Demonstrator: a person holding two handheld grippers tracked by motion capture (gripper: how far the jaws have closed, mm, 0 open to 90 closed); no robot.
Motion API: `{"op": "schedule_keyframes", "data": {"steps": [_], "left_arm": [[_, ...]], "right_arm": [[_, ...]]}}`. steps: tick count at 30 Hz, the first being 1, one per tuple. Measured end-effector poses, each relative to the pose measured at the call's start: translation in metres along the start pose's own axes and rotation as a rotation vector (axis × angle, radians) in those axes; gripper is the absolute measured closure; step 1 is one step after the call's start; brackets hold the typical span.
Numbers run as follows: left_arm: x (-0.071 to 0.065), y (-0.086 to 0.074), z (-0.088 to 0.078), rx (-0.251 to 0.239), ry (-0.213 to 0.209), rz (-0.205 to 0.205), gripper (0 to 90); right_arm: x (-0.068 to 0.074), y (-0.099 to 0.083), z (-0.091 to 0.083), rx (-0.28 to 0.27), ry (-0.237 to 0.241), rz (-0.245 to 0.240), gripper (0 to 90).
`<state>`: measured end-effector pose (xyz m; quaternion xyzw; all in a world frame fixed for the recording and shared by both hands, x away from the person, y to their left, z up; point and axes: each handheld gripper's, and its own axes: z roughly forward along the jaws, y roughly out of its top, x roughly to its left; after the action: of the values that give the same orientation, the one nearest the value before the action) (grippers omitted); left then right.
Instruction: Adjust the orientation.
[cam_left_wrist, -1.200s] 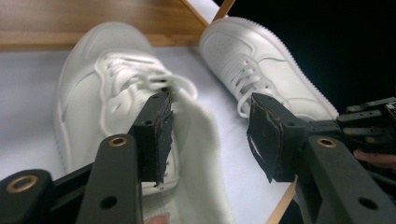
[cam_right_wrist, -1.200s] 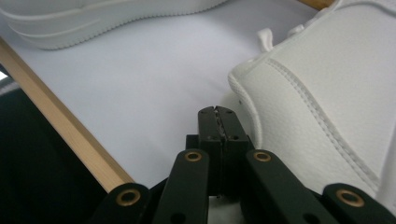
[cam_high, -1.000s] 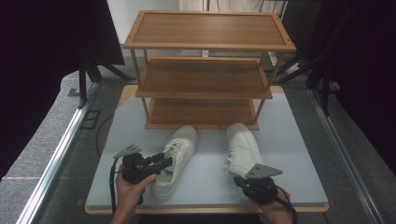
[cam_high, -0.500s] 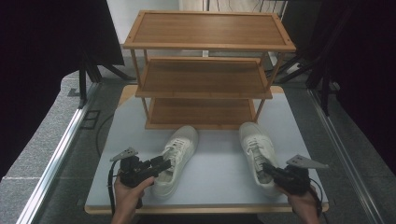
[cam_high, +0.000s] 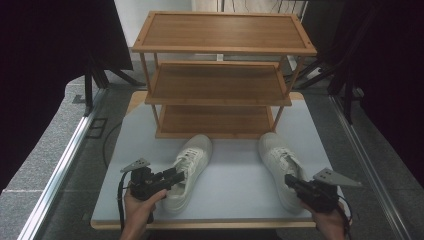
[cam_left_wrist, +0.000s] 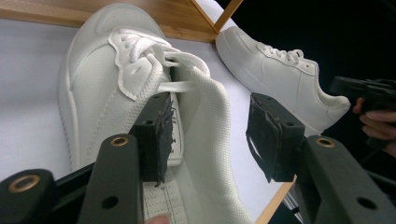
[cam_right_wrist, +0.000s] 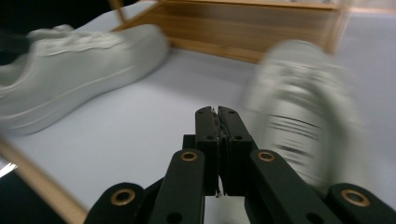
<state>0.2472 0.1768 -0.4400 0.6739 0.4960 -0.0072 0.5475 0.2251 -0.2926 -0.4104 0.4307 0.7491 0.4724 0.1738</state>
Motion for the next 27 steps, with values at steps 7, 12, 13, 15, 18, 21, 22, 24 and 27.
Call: {"op": "schedule_keyframes", "data": {"steps": [7,12,13,15,18,21,22,24,27], "left_arm": [[0.003,0.0,-0.004,-0.005,-0.005,-0.01,49.7],[0.007,0.002,-0.007,-0.009,-0.012,-0.025,49.3],[0.007,0.002,-0.007,-0.009,-0.012,-0.025,49.3],[0.008,0.002,-0.008,-0.009,-0.013,-0.025,49.2],[0.008,0.002,-0.008,-0.008,-0.013,-0.026,49.2],[0.01,0.0,-0.008,-0.007,-0.017,-0.033,49.2],[0.011,-0.001,-0.009,-0.005,-0.018,-0.032,49.2],[0.012,-0.002,-0.012,-0.007,-0.016,-0.035,49.2],[0.012,-0.004,-0.015,-0.01,-0.007,-0.037,49.1]], "right_arm": [[0.015,-0.023,0.027,0.138,0.021,-0.03,89.1],[0.0,-0.029,0.014,0.127,-0.073,-0.017,88.0],[0.0,-0.029,0.014,0.127,-0.073,-0.017,88.0],[-0.016,-0.033,0.004,0.115,-0.063,0.035,88.0],[-0.026,-0.035,-0.002,0.103,-0.078,0.066,87.0],[-0.029,-0.033,-0.003,0.095,-0.04,0.067,82.6],[-0.026,-0.03,-0.003,0.071,-0.008,0.05,77.4],[-0.022,-0.024,-0.003,0.044,0.007,0.033,73.5],[-0.015,-0.019,-0.002,0.012,0.023,-0.002,68.4]]}}
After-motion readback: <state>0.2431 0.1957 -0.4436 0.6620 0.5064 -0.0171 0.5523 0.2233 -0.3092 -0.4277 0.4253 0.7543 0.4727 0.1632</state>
